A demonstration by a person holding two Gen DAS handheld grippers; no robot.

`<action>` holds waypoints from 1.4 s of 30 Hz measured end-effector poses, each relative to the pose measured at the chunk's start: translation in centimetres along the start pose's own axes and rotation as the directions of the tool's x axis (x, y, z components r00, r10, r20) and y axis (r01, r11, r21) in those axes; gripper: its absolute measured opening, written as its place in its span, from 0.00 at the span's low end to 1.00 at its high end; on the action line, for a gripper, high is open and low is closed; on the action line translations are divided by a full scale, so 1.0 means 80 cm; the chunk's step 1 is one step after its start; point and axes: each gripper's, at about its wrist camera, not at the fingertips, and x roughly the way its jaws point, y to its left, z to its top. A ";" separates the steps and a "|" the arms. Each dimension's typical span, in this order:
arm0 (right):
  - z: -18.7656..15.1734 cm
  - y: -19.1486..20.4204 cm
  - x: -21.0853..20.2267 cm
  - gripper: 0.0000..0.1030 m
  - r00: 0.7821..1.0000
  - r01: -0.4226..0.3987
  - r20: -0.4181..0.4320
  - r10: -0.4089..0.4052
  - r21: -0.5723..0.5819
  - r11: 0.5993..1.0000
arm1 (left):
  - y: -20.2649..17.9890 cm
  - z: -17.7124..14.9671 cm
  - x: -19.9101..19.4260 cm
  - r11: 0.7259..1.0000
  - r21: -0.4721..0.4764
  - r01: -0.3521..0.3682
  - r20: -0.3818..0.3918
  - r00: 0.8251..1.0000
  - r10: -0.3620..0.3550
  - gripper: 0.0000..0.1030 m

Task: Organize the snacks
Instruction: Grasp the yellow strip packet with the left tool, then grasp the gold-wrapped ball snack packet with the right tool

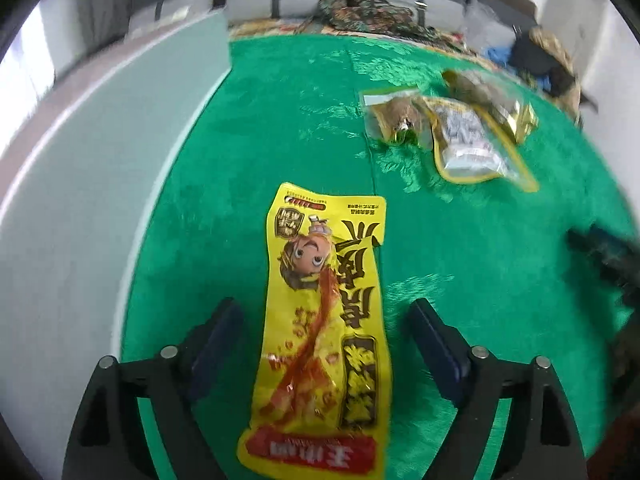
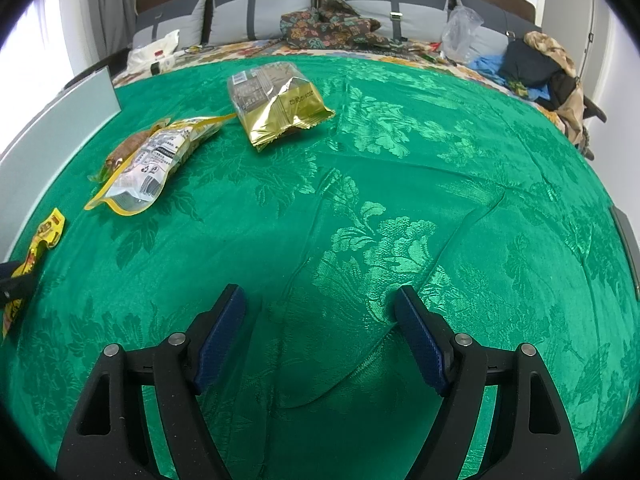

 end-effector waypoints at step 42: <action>0.018 -0.014 -0.063 0.63 0.939 -0.268 -0.163 0.303 0.208 0.941 | 0.013 0.003 0.009 1.000 0.001 0.028 -0.034 0.999 -0.028 1.00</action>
